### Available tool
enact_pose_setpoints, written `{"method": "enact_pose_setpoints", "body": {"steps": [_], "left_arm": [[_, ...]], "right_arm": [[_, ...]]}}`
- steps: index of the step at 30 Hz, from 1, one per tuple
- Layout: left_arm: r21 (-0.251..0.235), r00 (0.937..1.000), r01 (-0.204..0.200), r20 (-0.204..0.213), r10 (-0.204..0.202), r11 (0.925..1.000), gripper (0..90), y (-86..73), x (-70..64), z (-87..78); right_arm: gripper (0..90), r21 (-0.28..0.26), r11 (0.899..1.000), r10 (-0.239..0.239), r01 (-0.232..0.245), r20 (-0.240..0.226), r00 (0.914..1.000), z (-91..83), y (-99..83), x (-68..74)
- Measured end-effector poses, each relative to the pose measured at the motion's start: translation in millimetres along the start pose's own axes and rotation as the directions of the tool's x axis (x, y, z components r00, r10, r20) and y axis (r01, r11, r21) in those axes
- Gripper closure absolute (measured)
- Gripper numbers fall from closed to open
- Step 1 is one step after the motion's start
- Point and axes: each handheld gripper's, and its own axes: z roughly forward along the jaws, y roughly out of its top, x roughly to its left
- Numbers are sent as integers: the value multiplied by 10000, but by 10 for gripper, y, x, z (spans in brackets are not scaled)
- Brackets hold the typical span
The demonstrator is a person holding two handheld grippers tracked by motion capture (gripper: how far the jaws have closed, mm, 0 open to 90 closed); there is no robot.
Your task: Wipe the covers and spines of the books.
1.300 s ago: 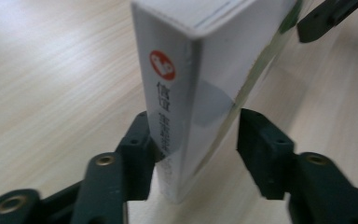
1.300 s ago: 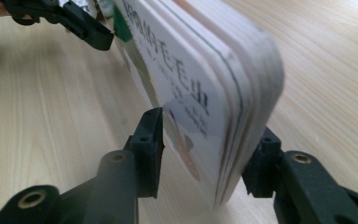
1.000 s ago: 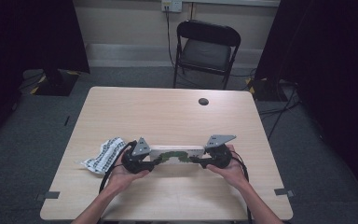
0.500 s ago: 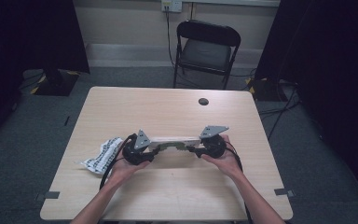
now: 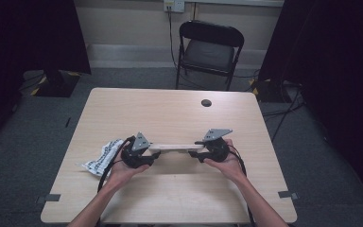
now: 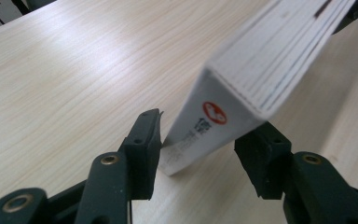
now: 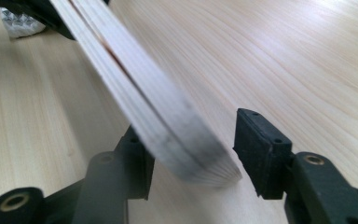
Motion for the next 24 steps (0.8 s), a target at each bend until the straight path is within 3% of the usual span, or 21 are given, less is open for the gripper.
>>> {"method": "enact_pose_setpoints", "body": {"steps": [4,9,20,24], "left_arm": [[94,9998,-59,205,57,9999,499,-16,-21,-79],[72,9993,-20,369,18,10000,506,-75,-90,-144],[81,9963,535,673,-539,9985,470,-234,-125,-264],[373,9940,407,999,-442,9985,412,-270,-137,-306]], "right_arm": [[449,86,9994,344,-342,-172,9993,-37,-41,22],[435,231,9991,349,-343,-290,9990,-41,-90,103],[251,384,9988,319,-308,-291,9991,-101,-153,258],[196,543,9978,389,-368,-380,9985,-135,-186,319]]}}
